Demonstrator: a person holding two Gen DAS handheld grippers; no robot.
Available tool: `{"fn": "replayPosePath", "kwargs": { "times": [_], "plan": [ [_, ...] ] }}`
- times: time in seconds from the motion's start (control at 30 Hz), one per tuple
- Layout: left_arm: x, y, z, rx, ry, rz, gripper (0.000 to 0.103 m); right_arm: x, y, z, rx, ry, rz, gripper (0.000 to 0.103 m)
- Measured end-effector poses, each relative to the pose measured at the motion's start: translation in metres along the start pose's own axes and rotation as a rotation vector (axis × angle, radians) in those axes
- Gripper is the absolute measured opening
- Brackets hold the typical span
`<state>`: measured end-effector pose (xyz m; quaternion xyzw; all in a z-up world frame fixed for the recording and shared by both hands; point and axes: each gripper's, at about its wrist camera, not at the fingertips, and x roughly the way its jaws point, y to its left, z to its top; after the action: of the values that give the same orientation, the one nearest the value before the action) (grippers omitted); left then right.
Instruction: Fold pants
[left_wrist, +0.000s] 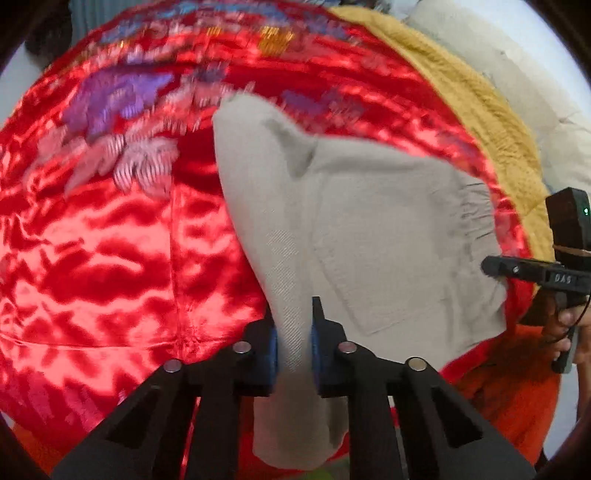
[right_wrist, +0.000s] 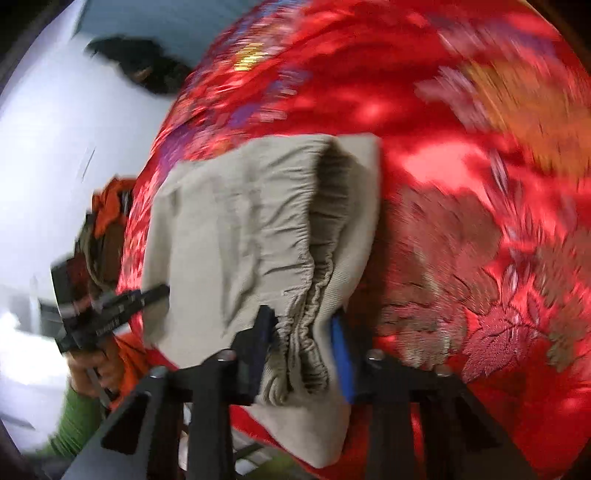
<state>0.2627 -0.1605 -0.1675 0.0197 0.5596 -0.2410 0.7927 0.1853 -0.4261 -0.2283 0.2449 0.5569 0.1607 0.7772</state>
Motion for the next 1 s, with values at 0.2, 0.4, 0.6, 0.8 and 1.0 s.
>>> {"fn": "replayPosePath", "kwargs": {
  "times": [0.2,0.4,0.6,0.8,1.0],
  "plan": [
    [-0.068,0.002,0.021,0.01,-0.144,-0.037,0.011,-0.02,0.081,0.024,-0.172,-0.06,0.001,0.027],
    [-0.111,0.047,0.073,-0.017,-0.304,0.036,0.011,-0.025,0.13,0.095,-0.25,-0.176,0.04,0.026],
    [-0.063,0.071,0.102,-0.016,-0.296,0.135,0.013,0.008,0.132,0.149,-0.262,-0.218,-0.018,0.026],
    [0.02,0.07,0.065,0.042,-0.121,0.368,0.031,0.065,0.071,0.136,-0.158,-0.051,-0.301,0.04],
    [-0.055,0.039,-0.011,0.127,-0.376,0.422,0.099,-0.007,0.068,0.068,-0.194,-0.214,-0.327,0.103]
  ]
}}
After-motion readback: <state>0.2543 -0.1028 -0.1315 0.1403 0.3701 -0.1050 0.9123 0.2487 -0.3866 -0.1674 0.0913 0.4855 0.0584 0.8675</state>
